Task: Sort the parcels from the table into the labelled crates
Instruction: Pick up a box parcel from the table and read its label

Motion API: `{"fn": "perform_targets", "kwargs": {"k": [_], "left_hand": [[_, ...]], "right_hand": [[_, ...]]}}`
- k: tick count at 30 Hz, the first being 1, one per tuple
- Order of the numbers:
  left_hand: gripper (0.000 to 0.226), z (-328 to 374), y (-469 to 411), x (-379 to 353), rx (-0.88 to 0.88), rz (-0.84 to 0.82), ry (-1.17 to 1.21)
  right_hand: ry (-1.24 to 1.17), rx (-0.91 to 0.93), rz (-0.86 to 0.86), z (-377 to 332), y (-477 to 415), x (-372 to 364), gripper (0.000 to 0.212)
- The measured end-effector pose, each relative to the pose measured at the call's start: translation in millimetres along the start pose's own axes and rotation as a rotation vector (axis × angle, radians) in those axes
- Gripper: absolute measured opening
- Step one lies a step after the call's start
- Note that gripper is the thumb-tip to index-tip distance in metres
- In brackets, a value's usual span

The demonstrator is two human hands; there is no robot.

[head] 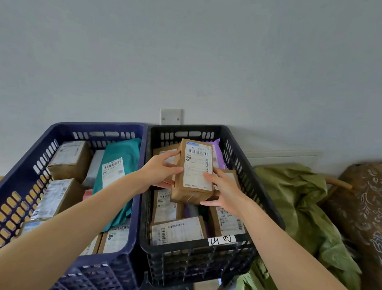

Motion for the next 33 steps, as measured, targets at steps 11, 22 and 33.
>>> {"fn": "perform_targets", "kwargs": {"k": [11,22,33], "left_hand": [[0.097,-8.0,-4.5,-30.6,-0.019,-0.164,0.156],[0.100,-12.5,-5.9,-61.9,0.030,-0.121,0.127],[0.051,-13.2,-10.5,-66.7,0.092,-0.058,0.134]], "right_hand": [[0.162,-0.023,0.036,-7.1,2.9,31.9,0.031],[0.279,-0.095,-0.004,-5.1,17.6,71.8,0.035],[0.435,-0.107,-0.022,-13.6,17.4,92.9,0.031]]}}
Point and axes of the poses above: each hand's wrist, its own y-axis away from the middle knuckle, its own x-axis out of the back of the hand, z = x × y, the point moved 10 cm from there along -y, towards the middle knuckle, and after that the axes turned 9 degrees about z, right-handed, at the moved point
